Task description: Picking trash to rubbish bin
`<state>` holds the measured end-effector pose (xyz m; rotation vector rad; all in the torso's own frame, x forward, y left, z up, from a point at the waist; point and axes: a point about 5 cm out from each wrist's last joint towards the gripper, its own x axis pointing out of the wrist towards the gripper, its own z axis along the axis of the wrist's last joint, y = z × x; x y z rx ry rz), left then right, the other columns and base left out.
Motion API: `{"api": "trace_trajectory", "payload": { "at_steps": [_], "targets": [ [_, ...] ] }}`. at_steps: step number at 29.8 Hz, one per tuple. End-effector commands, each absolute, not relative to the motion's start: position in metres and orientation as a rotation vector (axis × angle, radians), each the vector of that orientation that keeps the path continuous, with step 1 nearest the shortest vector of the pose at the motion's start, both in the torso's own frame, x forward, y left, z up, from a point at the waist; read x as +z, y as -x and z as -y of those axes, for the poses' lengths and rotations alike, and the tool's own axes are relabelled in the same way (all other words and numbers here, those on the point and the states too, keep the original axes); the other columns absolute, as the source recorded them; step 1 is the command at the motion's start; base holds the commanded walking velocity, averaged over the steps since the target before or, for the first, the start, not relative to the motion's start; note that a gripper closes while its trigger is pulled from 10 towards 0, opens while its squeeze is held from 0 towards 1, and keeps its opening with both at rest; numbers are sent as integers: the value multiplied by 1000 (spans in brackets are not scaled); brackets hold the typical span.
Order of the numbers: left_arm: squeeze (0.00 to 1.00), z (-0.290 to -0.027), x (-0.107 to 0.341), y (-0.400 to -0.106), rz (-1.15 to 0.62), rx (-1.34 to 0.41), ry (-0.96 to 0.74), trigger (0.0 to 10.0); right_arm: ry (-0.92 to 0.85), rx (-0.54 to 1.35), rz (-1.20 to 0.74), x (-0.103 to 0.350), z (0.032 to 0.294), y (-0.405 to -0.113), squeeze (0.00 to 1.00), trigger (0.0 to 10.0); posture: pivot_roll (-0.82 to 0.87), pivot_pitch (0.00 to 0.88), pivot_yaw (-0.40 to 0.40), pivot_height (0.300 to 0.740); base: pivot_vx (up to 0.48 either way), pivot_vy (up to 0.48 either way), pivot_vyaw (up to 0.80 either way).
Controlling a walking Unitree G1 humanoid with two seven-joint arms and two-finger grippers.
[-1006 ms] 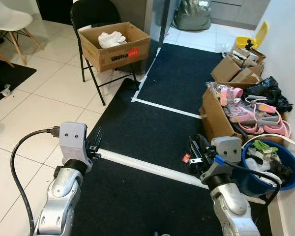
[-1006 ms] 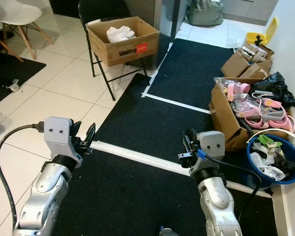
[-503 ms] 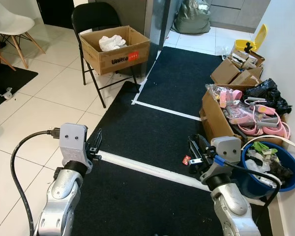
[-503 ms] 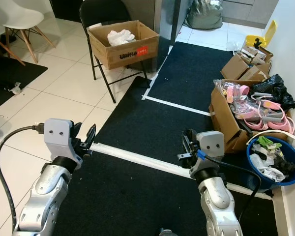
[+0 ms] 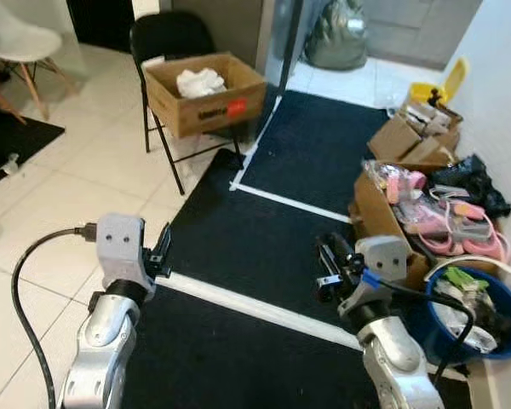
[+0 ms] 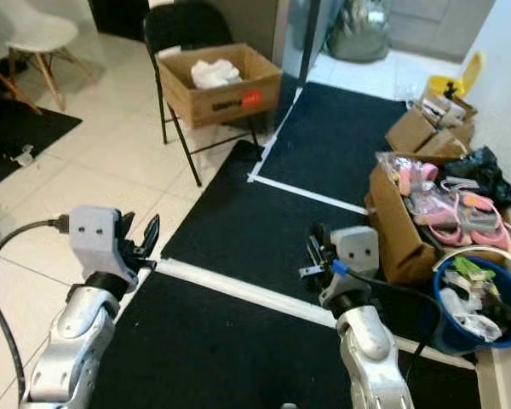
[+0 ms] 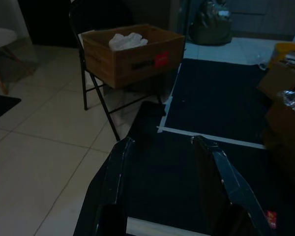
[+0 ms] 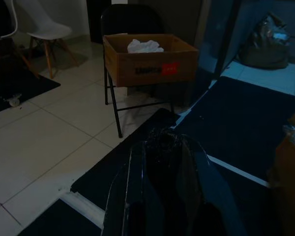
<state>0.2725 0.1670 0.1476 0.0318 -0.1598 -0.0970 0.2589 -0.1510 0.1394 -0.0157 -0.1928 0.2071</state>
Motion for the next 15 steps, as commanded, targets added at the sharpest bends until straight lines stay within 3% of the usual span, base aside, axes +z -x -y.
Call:
{"api": "trace_trajectory", "payload": {
  "at_steps": [1,15],
  "targets": [
    [0,-165,144,-272,146,-110,-37,10000,24,189,177,137,156,-258,0,10000,-30,125,-25,740,315,0,0],
    [0,-165,145,-272,147,-106,-33,10000,20,190,165,135,158,-257,0,10000,-26,141,-24,740,315,0,0]
  ]
}}
